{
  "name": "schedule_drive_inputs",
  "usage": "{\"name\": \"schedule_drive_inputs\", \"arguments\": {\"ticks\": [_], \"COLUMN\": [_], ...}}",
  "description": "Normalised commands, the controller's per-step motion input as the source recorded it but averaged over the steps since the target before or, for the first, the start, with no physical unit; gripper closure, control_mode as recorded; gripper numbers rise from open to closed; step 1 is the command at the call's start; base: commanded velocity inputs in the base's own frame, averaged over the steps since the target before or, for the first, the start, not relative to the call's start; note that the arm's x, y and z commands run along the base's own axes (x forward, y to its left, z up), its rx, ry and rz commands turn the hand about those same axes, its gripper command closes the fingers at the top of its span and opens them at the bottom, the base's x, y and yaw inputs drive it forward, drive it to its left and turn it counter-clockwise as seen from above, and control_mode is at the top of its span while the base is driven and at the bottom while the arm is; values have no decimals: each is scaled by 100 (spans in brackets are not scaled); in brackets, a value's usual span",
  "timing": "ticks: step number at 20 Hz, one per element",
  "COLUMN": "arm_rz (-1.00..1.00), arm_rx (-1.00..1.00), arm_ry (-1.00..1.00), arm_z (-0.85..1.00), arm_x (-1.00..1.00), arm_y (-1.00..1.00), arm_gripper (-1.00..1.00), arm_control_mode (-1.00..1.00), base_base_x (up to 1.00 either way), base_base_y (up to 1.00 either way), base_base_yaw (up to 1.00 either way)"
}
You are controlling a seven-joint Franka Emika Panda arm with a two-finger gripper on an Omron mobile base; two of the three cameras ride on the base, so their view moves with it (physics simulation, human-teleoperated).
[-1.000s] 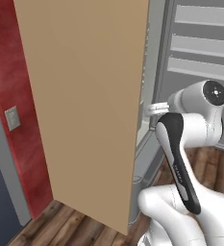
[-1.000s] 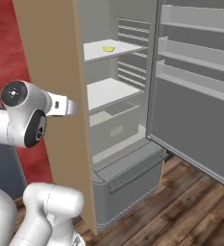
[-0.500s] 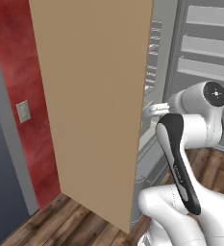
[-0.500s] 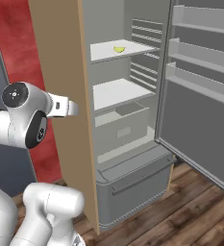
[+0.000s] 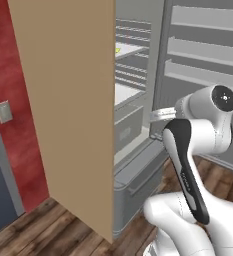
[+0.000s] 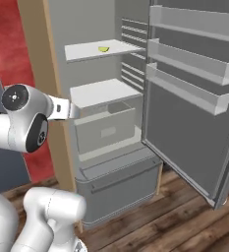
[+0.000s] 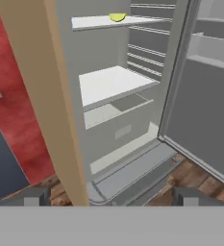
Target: There is a bowl on the dining counter. Grab a lemon wedge from the fridge and place it in the bowl. Then get the liquor bottle and glass cup from the cabinet and place them next to the bowl.
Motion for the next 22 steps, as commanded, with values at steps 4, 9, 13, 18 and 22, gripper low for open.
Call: {"name": "schedule_drive_inputs", "arguments": {"ticks": [4,9,13,18,22], "arm_rz": [0,0,0,0,0], "arm_rx": [0,0,0,0,0], "arm_ry": [0,0,0,0,0], "arm_z": [0,0,0,0,0], "arm_x": [0,0,0,0,0], "arm_y": [0,0,0,0,0], "arm_gripper": [-100,-100,-100,-100,-100], "arm_control_mode": [100,100,100,100,100], "base_base_x": [20,34,28,14,19], "base_base_y": [-73,-60,-51,-44,-30], "base_base_yaw": [21,29,31,33,42]}}
